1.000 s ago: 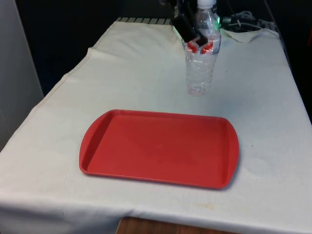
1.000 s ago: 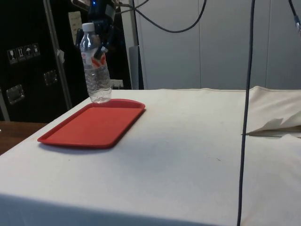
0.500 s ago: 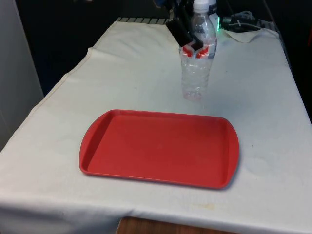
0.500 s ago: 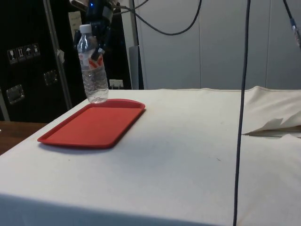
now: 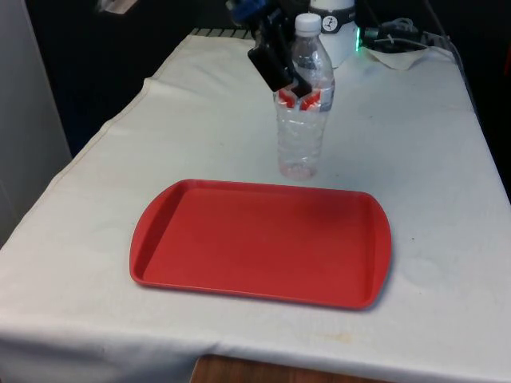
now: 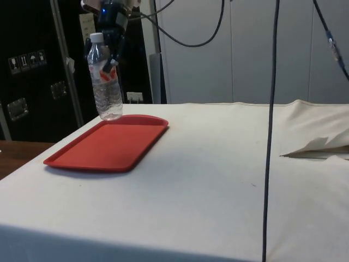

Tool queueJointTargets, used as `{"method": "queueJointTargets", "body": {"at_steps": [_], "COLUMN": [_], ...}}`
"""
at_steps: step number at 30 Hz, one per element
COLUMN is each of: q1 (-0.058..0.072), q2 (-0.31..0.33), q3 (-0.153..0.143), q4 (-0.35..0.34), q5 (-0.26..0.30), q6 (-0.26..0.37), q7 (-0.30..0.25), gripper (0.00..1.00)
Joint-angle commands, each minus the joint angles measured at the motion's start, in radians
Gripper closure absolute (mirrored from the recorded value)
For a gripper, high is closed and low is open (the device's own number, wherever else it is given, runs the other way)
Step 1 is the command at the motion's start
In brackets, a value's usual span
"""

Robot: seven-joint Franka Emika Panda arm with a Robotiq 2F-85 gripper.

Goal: Place the bottle upright on the tray.

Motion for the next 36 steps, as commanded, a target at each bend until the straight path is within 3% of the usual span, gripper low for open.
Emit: {"method": "queueJointTargets", "body": {"at_steps": [1, 2, 4, 10, 11, 19, 20, 26, 36], "q1": [0.0, -0.008, -0.01, -0.006, -0.011, -0.008, -0.013, -0.014, -0.012], "q2": [0.005, 0.017, 0.032, 0.052, 0.068, 0.102, 0.116, 0.15, 0.177], "q3": [-0.004, -0.003, -0.012, -0.03, -0.03, -0.047, -0.046, -0.059, -0.071], "q4": [0.004, 0.017, 0.027, 0.034, 0.046, 0.064, 0.076, 0.093, 0.118], "q5": [0.004, 0.01, 0.023, 0.046, 0.058, 0.091, 0.101, 0.136, 0.143], "q6": [0.0, -0.006, -0.004, 0.001, 0.007, 0.009, 0.017, 0.024, 0.016], "q7": [-0.003, -0.01, -0.022, -0.044, -0.055, -0.083, -0.092, -0.122, -0.122], "gripper": [0.67, 0.67, 0.67, 0.67, 0.67, 0.67, 0.67, 0.67, 0.67]}}
